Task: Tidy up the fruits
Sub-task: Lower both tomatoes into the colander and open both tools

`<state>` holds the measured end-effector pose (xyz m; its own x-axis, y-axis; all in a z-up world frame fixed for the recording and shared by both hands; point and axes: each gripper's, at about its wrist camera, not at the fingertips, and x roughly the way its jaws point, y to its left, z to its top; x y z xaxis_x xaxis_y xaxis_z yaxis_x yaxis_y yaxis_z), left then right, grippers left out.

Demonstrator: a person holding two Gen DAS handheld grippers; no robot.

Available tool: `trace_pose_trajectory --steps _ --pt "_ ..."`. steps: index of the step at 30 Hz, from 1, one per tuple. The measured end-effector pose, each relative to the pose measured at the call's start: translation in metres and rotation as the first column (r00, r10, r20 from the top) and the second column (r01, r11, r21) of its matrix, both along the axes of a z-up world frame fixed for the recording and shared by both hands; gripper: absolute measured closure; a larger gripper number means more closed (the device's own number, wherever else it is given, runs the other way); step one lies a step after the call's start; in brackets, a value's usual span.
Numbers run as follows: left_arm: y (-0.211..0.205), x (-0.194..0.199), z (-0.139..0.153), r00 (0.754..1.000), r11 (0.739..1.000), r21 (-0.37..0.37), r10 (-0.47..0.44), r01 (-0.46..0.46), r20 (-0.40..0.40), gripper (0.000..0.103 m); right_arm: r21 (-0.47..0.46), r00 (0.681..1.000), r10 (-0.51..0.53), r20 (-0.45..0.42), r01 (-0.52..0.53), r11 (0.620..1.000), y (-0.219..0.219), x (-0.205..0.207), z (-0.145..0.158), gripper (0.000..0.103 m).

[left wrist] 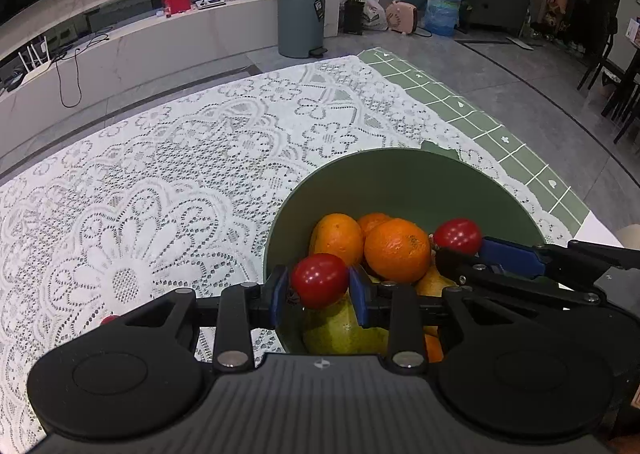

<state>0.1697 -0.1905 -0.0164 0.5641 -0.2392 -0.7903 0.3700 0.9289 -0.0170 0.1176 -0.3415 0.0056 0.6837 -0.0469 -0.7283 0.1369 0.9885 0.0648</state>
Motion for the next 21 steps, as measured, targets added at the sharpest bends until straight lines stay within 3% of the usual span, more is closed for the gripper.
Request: trace_pose_trajectory --steps 14,21 --pt "0.005 -0.003 0.004 1.000 1.000 -0.025 0.003 -0.004 -0.020 0.066 0.018 1.000 -0.003 -0.004 0.003 1.000 -0.003 0.001 -0.001 0.071" --pt "0.015 -0.017 0.025 1.000 0.999 -0.030 0.015 -0.015 0.013 0.056 0.031 0.999 -0.009 0.051 0.007 0.999 -0.005 -0.007 0.007 0.046"
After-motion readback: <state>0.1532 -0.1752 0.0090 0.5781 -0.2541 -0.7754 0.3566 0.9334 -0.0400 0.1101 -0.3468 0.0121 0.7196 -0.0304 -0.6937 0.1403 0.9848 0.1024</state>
